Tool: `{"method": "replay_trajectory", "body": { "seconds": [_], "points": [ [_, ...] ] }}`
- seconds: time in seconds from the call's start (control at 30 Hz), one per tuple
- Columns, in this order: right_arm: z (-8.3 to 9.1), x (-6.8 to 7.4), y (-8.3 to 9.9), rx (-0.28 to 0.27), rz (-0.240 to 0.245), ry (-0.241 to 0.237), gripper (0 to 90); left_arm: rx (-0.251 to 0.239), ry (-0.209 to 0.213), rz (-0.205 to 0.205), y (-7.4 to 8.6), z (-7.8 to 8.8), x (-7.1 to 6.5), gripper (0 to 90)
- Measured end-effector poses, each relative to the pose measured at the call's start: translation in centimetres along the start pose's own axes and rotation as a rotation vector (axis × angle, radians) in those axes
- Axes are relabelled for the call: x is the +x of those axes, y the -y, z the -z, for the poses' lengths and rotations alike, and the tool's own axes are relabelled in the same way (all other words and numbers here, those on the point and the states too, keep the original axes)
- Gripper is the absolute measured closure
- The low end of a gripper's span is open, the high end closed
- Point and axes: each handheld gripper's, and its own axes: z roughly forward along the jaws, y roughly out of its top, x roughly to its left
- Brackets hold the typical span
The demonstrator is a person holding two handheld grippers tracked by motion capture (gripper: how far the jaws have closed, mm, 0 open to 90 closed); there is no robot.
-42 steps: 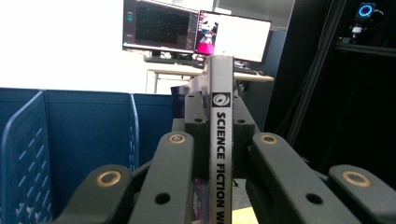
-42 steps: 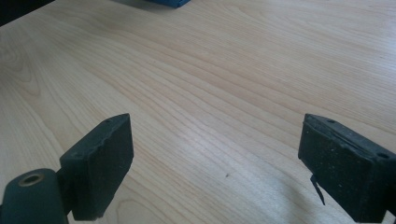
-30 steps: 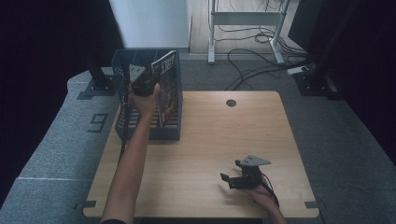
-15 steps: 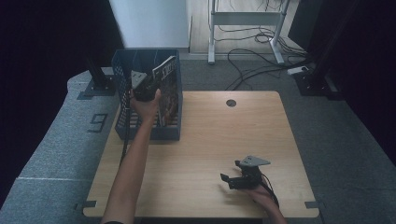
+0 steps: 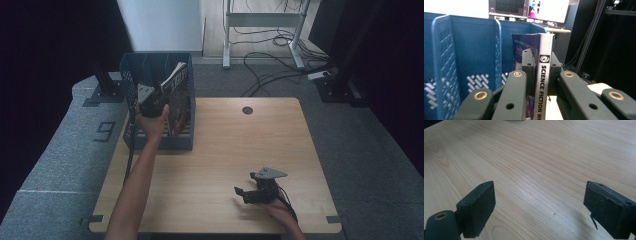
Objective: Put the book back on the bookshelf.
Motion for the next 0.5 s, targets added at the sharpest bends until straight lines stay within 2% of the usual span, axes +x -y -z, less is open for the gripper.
{"method": "replay_trajectory", "body": {
  "seconds": [0.2, 0.27, 0.5],
  "points": [
    [-0.2, 0.13, 0.04, 0.006, 0.003, 0.001, 9.8, 0.015, -0.018, 0.009, 0.76, 0.85, 0.69, 80.4],
    [-0.27, 0.1, 0.07, 0.01, 0.002, 0.001, 9.8, 0.015, -0.008, 0.02, 0.75, 1.1, 0.81, 80.5],
    [-0.44, 0.18, 0.13, 0.015, 0.004, 0.0, 9.8, 0.019, 0.01, 0.009, 0.86, 1.04, 0.39, 79.1]
  ]
}}
